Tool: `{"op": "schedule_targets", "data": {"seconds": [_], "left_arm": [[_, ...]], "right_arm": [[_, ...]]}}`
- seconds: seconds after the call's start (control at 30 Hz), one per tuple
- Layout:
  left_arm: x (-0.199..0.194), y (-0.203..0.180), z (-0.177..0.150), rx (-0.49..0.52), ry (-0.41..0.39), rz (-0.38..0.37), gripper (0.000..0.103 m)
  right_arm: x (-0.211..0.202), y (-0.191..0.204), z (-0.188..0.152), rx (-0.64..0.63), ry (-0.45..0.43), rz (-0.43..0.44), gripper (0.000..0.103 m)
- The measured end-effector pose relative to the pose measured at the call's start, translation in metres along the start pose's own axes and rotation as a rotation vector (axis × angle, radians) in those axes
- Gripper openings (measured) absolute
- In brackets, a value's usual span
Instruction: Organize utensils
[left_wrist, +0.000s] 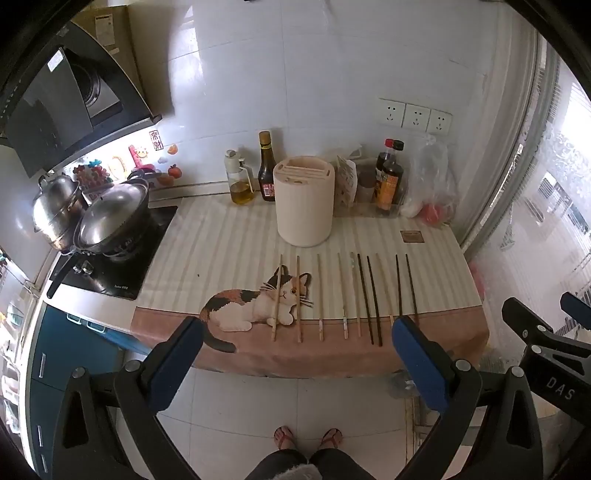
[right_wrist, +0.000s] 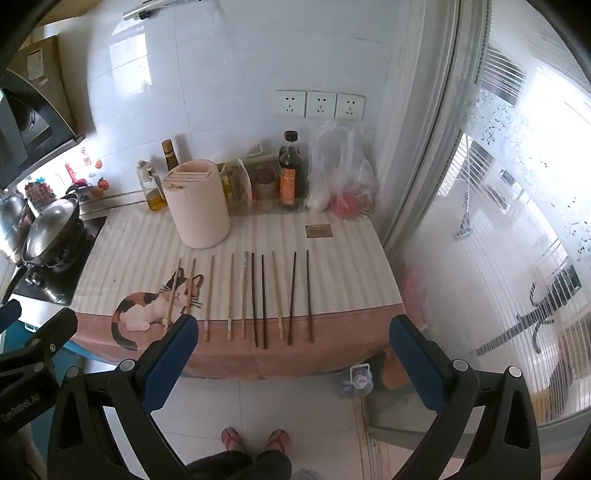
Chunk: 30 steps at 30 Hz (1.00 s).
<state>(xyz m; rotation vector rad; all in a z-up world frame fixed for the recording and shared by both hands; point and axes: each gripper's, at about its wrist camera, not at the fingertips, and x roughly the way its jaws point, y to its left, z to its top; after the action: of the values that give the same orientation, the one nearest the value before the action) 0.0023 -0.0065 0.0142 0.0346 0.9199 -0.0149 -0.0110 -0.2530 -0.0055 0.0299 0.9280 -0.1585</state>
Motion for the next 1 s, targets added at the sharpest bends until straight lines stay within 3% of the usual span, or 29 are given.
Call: {"op": "schedule_targets", "data": {"seconds": [1.0], "left_arm": [[-0.0002,0.0042,0.0021,-0.001,-0.032,-0.014,0.103]], "right_arm": [[-0.0076,0.0005,0.0087,0.003,-0.027,-0.001,0.103]]}}
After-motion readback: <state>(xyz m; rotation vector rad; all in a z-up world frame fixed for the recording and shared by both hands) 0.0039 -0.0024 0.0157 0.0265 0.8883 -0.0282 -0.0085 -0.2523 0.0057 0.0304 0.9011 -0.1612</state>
